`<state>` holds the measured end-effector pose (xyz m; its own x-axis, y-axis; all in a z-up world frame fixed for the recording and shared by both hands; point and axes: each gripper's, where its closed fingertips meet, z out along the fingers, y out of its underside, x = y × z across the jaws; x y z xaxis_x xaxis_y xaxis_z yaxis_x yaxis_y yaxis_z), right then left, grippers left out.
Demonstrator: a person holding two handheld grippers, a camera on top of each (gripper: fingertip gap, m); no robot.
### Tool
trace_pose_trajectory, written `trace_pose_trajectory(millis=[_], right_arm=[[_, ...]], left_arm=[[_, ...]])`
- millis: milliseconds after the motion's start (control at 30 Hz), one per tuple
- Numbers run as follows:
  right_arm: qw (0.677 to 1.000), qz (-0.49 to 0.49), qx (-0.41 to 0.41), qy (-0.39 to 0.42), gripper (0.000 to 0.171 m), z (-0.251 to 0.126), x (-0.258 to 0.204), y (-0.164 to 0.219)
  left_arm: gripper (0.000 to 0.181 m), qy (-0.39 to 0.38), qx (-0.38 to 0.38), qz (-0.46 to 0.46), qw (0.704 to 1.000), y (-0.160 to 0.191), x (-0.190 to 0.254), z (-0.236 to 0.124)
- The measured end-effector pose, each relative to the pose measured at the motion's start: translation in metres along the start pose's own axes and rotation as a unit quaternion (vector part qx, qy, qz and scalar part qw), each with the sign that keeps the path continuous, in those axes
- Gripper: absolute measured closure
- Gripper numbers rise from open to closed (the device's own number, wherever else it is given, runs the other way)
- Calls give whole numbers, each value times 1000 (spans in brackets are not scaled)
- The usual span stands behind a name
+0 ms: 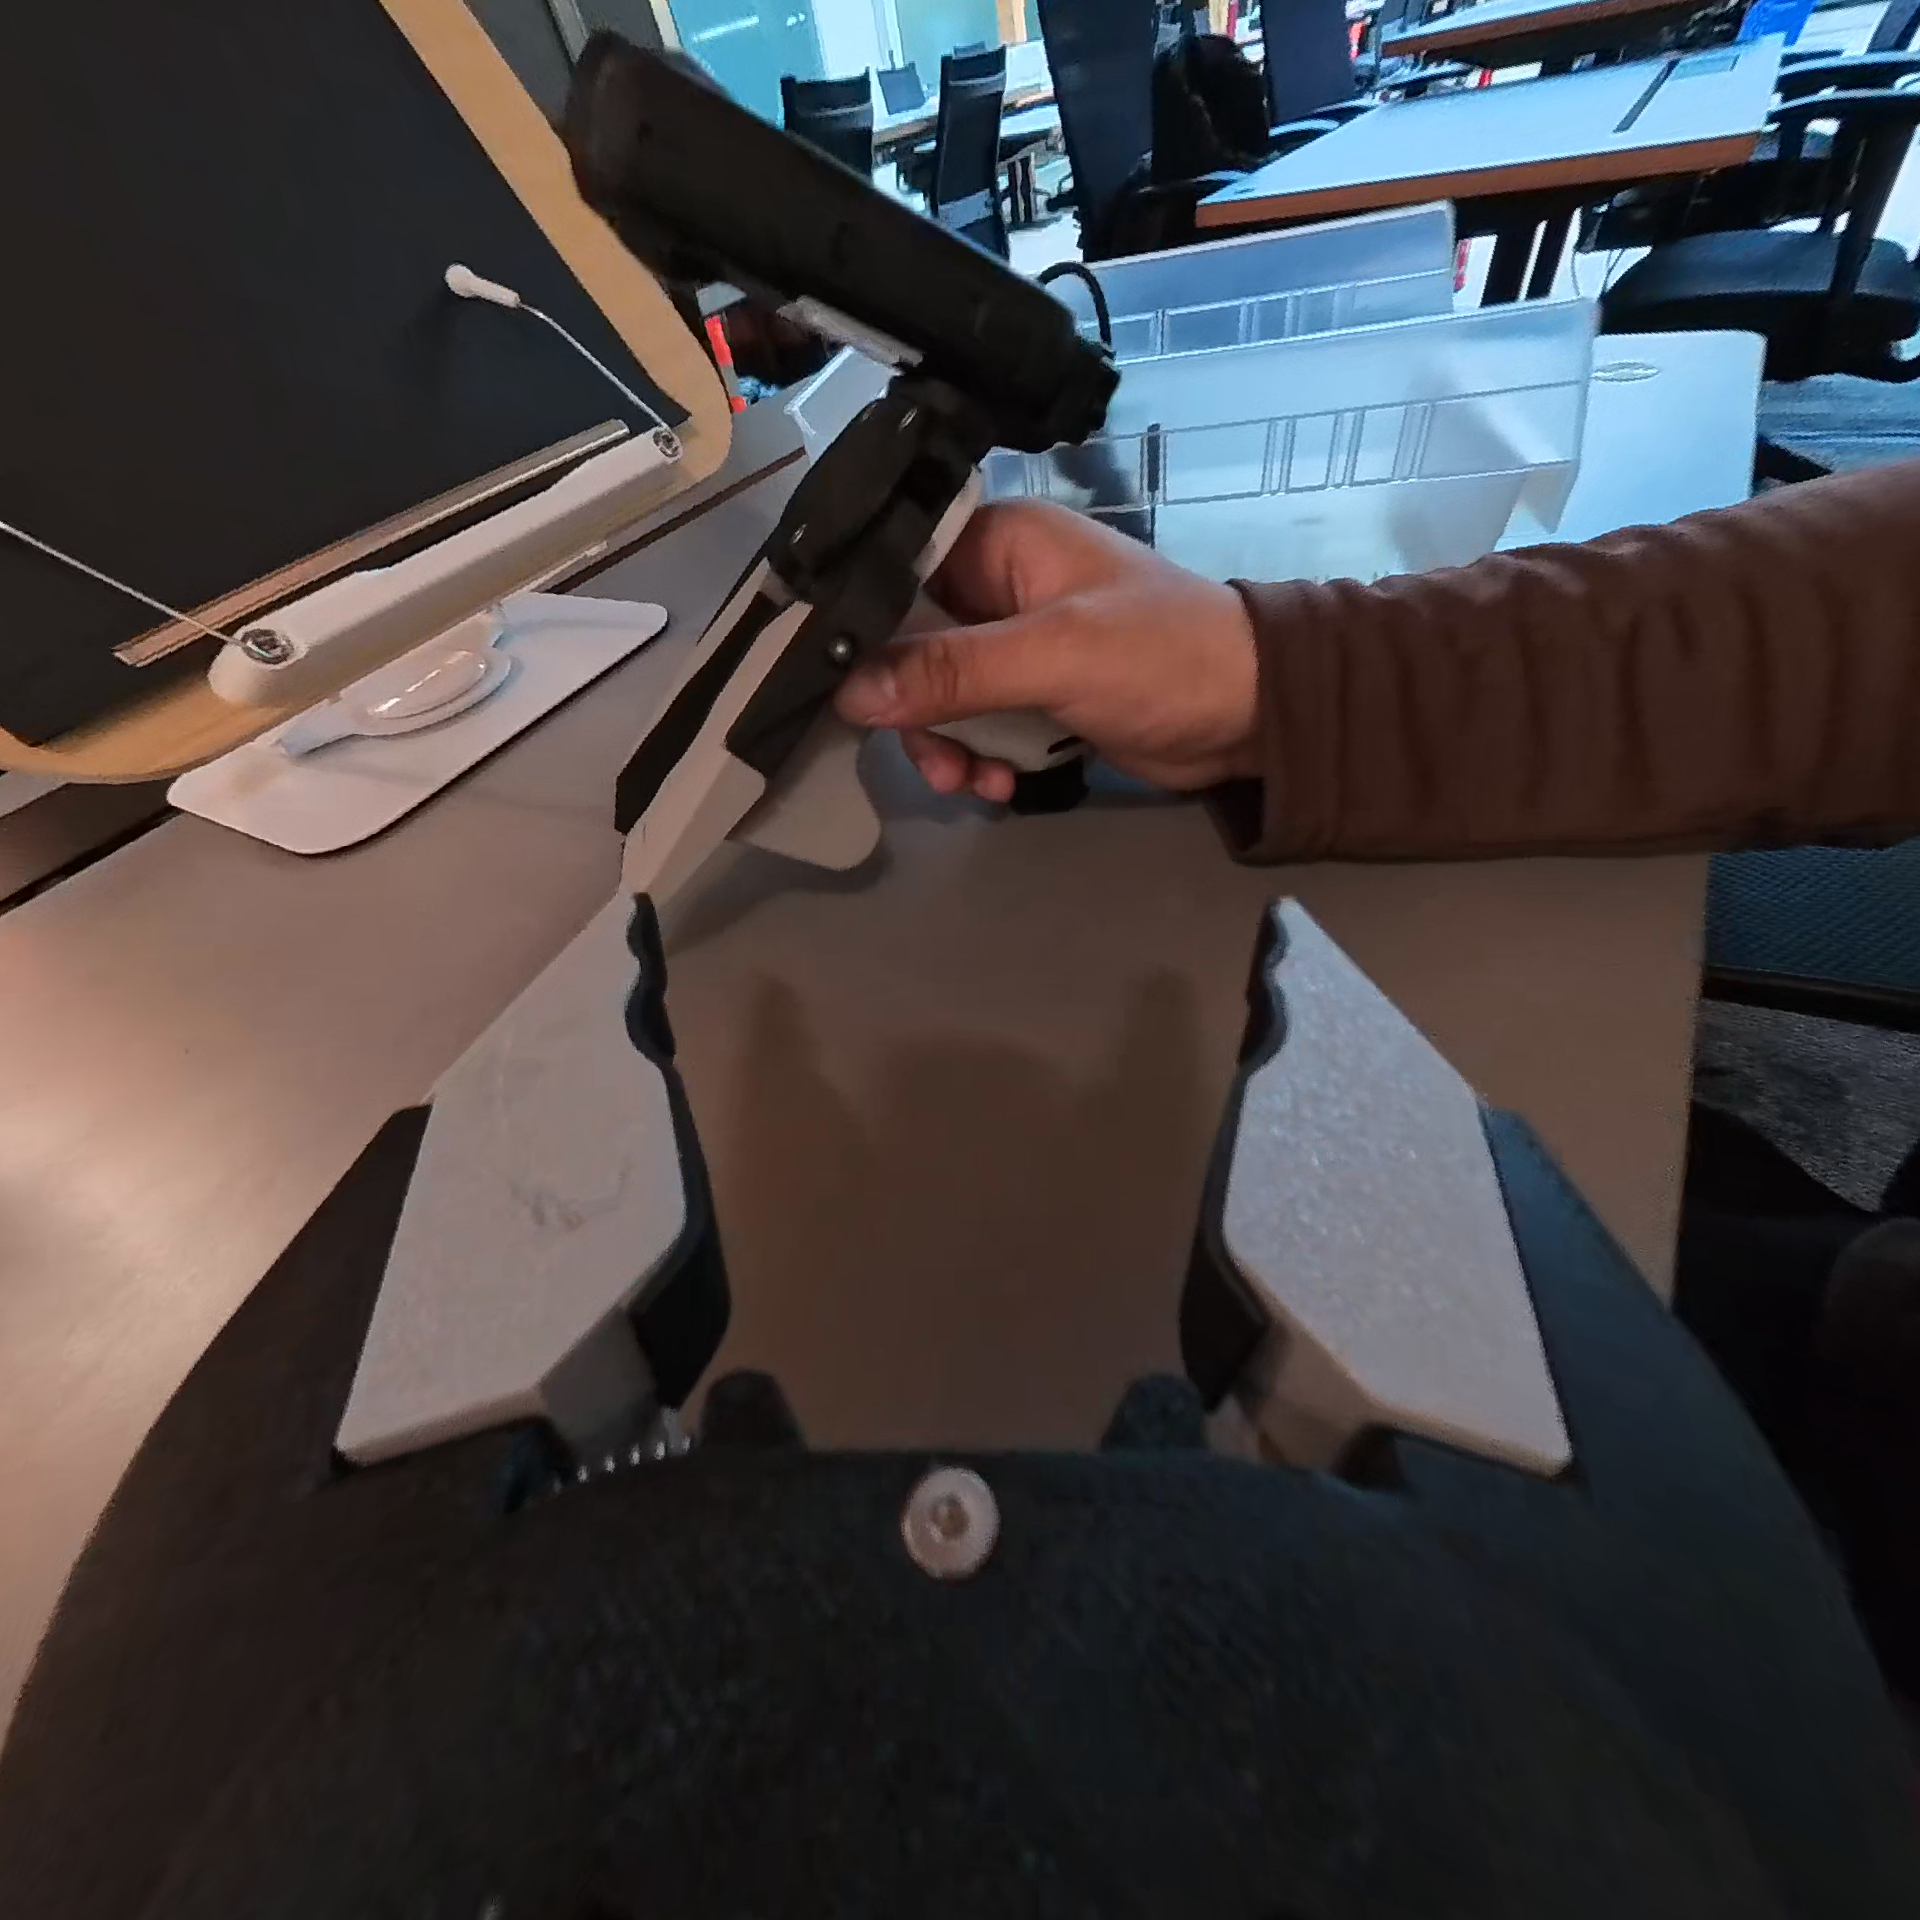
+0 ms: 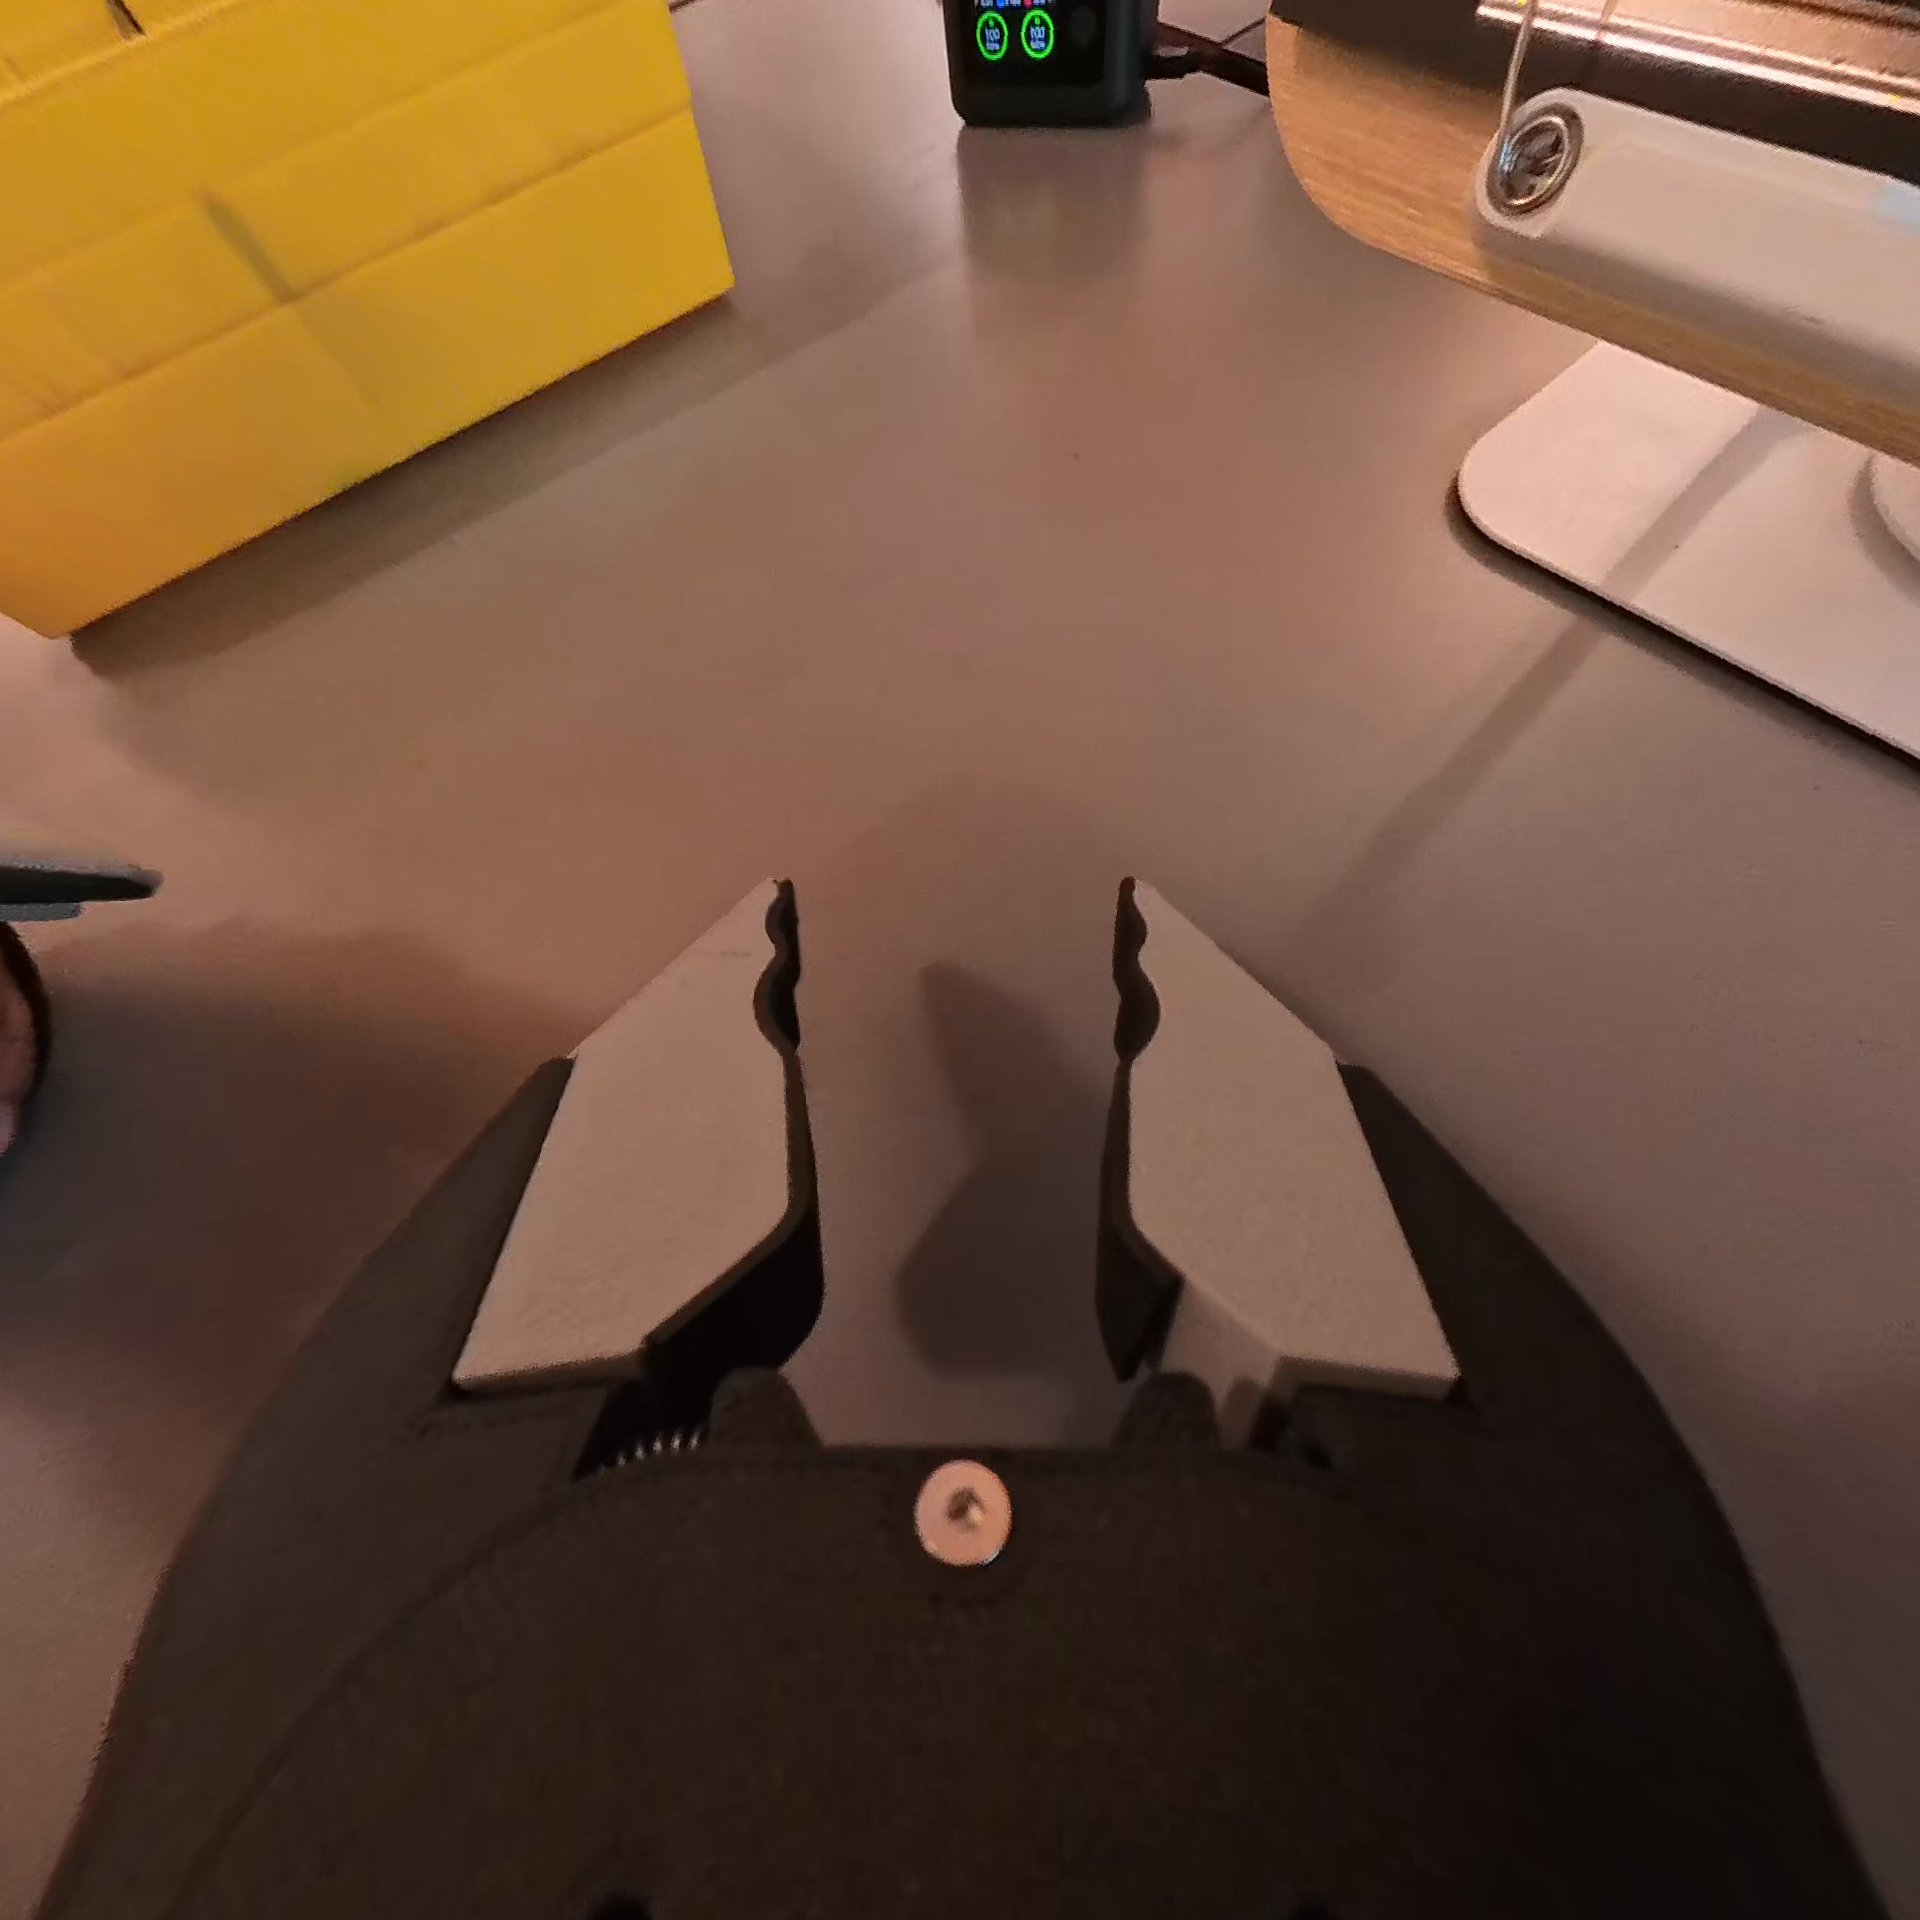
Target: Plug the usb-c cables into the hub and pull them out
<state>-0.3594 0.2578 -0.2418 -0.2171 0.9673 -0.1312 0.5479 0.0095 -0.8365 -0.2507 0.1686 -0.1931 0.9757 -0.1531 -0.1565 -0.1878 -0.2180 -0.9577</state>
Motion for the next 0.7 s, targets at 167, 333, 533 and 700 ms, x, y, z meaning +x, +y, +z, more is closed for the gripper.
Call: trace_pose_trajectory(millis=[167, 333, 533, 700], right_arm=[[1000, 5, -3, -4, 112, 1, 0, 1], [1000, 1, -10, 0, 113, 2, 0, 3], [1000, -18, -23, 4, 115, 5, -5, 6], [998, -44, -34, -5, 116, 6, -20, 10]], left_arm=[[74, -10, -5, 8, 1000, 1, -3, 0], [75, -10, 6, 10, 1000, -2, -2, -2], [75, 39, 36, -33, 998, -13, 20, -14], [72, 56, 69, -60, 994, -27, 33, -48]])
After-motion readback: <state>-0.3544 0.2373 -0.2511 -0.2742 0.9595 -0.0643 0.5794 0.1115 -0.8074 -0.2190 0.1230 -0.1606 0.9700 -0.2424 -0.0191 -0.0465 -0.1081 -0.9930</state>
